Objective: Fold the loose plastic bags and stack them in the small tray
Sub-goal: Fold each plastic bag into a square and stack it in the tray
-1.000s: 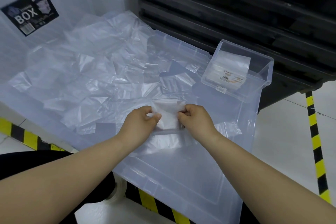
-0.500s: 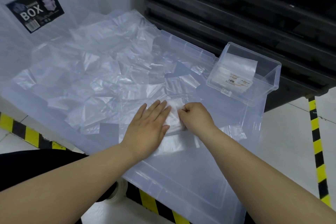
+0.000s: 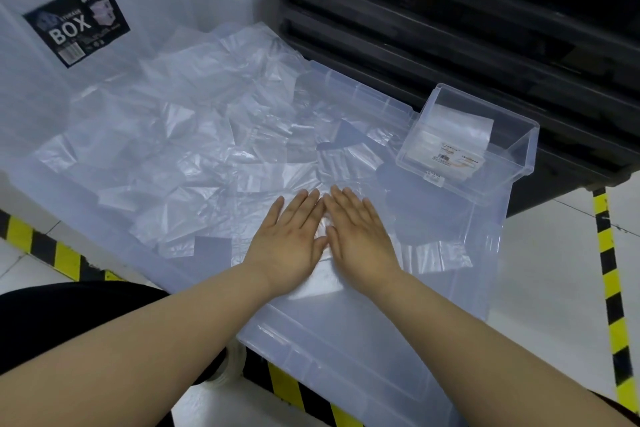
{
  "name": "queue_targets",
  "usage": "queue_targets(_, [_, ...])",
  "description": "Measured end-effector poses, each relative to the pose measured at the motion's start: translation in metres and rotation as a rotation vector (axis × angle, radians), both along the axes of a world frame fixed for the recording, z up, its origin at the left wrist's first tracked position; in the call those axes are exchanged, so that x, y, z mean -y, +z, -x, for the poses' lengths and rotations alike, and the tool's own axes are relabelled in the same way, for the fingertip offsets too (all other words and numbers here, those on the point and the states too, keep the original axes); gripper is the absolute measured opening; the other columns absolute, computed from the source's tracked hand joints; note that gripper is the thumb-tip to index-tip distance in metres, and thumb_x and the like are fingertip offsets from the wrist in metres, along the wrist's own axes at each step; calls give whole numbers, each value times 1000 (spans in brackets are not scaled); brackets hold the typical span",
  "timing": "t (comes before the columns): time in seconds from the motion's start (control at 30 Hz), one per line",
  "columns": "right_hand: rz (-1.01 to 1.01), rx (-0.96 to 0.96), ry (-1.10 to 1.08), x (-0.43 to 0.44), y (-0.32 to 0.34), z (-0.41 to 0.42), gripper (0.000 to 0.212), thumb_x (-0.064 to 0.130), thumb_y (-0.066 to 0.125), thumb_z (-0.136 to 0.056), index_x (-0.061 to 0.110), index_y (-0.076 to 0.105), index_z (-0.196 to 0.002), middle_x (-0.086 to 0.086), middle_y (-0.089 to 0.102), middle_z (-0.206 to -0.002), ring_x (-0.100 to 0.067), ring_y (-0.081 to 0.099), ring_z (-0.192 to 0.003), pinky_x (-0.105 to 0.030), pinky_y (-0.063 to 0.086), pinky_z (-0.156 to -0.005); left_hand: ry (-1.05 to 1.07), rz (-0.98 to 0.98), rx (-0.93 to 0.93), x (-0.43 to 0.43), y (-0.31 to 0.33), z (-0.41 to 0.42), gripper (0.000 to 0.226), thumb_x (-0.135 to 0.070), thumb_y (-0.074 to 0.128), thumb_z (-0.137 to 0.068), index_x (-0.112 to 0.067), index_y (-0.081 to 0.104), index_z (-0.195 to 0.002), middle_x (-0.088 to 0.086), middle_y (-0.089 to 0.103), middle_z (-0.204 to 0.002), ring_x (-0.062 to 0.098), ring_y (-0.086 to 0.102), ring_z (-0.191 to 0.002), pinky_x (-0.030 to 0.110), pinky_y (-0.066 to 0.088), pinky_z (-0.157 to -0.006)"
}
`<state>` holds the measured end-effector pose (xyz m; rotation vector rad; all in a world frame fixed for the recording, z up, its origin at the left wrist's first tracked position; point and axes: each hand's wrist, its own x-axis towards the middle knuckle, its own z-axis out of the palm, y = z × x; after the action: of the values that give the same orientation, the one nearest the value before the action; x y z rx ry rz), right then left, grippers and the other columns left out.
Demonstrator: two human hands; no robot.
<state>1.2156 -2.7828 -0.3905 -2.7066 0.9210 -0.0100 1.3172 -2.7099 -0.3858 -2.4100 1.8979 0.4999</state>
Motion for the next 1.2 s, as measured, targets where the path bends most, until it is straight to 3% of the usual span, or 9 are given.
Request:
queue_targets(0.1, [13,-87,13,7,-5,11,95,47,-19,-63,16,10,-148,1,0,-156,-12,-4,-144,-20,-22,-102,3,5,-13,1,-1,-2,56,-36,14,-101,-16,-13,-146,-2,-17,-155,10,-17,-141,28,-17,-110])
queue_targets(0.43, [-5,-106,-71,8,-3,23,96,48,-19,-63,15,11,-148,-1,1,-157,-16,-4,-144,-24,-21,-103,265,196,-220,25,18,-16,48,-32,53,-91,-23,40,-137,-6,48,-136,15,38,-126,27,17,-97])
queue_targets(0.53, [60,-60,-83,8,-2,20,74,41,9,-80,6,47,-134,-12,41,-143,-30,36,-134,-38,7,-108,336,135,-260,35,22,-14,49,-31,61,-85,-23,46,-132,-6,55,-128,16,41,-123,30,19,-96])
queue_targets(0.63, [160,-75,-89,9,-4,20,50,31,34,-79,9,70,-105,-7,69,-110,-26,66,-100,-45,48,-85,338,58,-237,43,22,-11,49,-30,63,-83,-25,47,-129,-6,54,-127,16,39,-123,31,20,-96])
queue_targets(0.87, [209,-10,-51,12,-4,22,50,33,36,-76,8,69,-104,-5,70,-105,-25,68,-95,-46,52,-77,363,29,-249,45,25,-13,26,-29,62,-82,-23,61,-107,-3,61,-107,20,46,-112,30,20,-84])
queue_targets(1.0, [81,32,-34,13,-6,25,55,33,37,-75,2,63,-113,-12,67,-110,-32,65,-101,-46,46,-87,370,32,-349,42,27,-15,6,-27,64,-82,-23,59,-81,-7,54,-81,18,48,-96,28,23,-81])
queue_targets(1.07, [-51,110,-72,13,-2,26,62,36,37,-81,1,47,-132,-15,53,-132,-34,48,-124,-36,25,-105,384,64,-485,42,28,-17,20,-21,66,-81,-23,52,-66,-9,49,-68,15,49,-79,23,30,-75])
queue_targets(1.13, [-108,184,-125,15,1,28,65,36,43,-89,7,25,-144,-10,32,-148,-25,25,-139,-22,7,-110,452,145,-699,40,34,-20,27,-12,68,-80,-21,52,-60,-7,49,-61,9,49,-59,11,35,-56])
queue_targets(1.2, [-236,253,-213,17,9,29,68,31,52,-92,12,16,-146,-4,25,-151,-18,19,-140,-19,10,-110,530,232,-890,37,40,-21,25,-6,68,-79,-18,56,-60,-4,51,-58,0,49,-45,5,32,-42])
